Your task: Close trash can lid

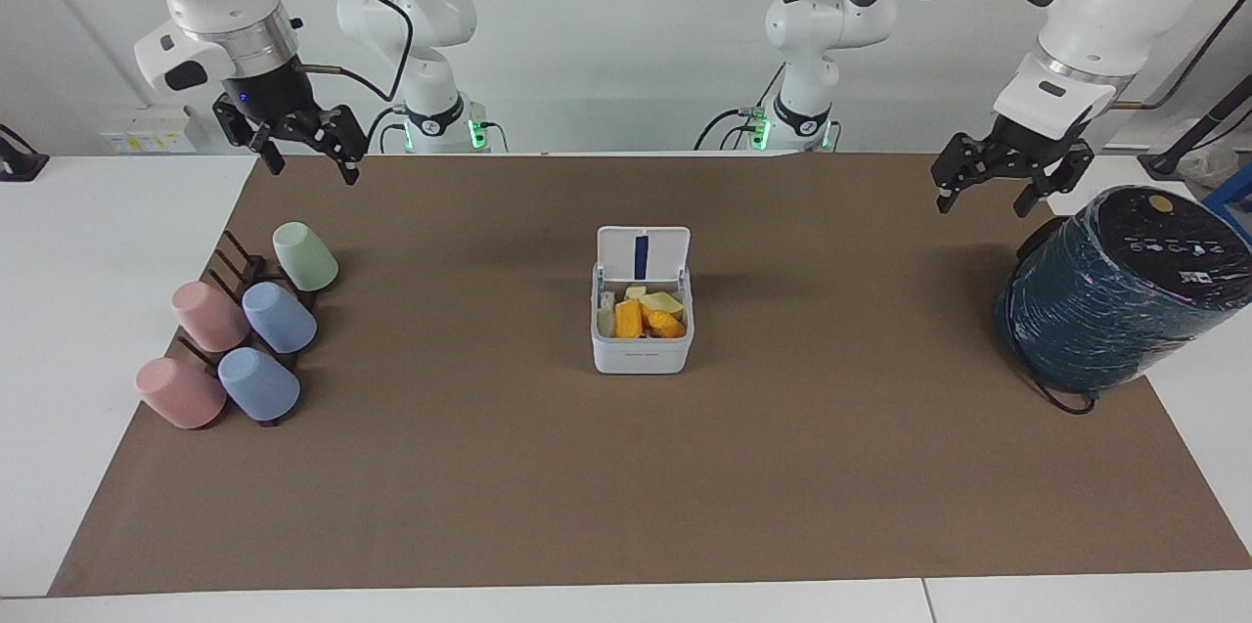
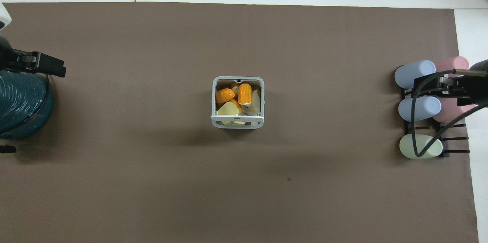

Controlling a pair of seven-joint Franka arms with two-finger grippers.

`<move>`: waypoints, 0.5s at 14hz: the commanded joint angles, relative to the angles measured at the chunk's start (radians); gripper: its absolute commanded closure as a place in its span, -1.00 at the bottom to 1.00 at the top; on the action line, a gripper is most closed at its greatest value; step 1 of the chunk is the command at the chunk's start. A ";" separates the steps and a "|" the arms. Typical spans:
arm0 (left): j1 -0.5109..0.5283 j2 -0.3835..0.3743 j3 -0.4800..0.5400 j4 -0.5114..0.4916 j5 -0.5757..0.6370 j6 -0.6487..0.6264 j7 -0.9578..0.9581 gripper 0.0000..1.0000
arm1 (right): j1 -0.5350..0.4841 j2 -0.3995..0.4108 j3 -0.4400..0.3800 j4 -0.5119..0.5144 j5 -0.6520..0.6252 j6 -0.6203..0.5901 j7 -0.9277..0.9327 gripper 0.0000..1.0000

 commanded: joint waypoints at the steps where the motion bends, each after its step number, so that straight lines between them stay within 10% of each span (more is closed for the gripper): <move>1: -0.006 -0.035 0.004 -0.045 0.013 0.020 0.005 -1.00 | -0.017 -0.020 0.010 -0.022 0.016 0.003 -0.014 -1.00; 7: -0.008 -0.037 0.001 -0.051 0.012 0.008 0.002 -1.00 | -0.017 -0.020 0.008 -0.022 0.016 0.003 -0.015 -1.00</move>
